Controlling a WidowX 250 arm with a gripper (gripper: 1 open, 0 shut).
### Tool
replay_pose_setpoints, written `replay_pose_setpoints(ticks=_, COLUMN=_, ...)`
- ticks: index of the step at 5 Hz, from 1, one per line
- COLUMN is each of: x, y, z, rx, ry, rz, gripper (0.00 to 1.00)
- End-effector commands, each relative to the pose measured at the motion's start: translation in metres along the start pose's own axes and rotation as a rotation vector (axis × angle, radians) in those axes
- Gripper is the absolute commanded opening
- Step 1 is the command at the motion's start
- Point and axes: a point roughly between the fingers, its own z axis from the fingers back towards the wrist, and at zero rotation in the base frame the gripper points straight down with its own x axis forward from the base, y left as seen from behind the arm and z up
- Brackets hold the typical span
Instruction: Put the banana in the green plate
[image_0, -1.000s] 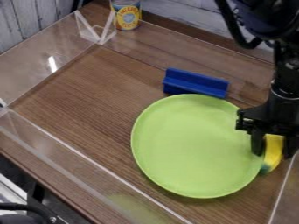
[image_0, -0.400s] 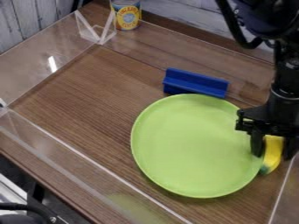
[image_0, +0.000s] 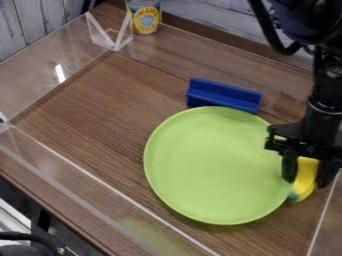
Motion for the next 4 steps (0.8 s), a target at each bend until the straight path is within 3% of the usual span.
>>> replay_pose_setpoints(ticks=1, x=0.0, y=-0.008, z=0.029, rx=-0.038, ry=-0.055, rz=-0.033, gripper=0.0)
replay_pose_setpoints(ticks=4, x=-0.021, y=0.0, z=0.056, rx=-0.034, ry=-0.076, rz=-0.081, gripper=0.0)
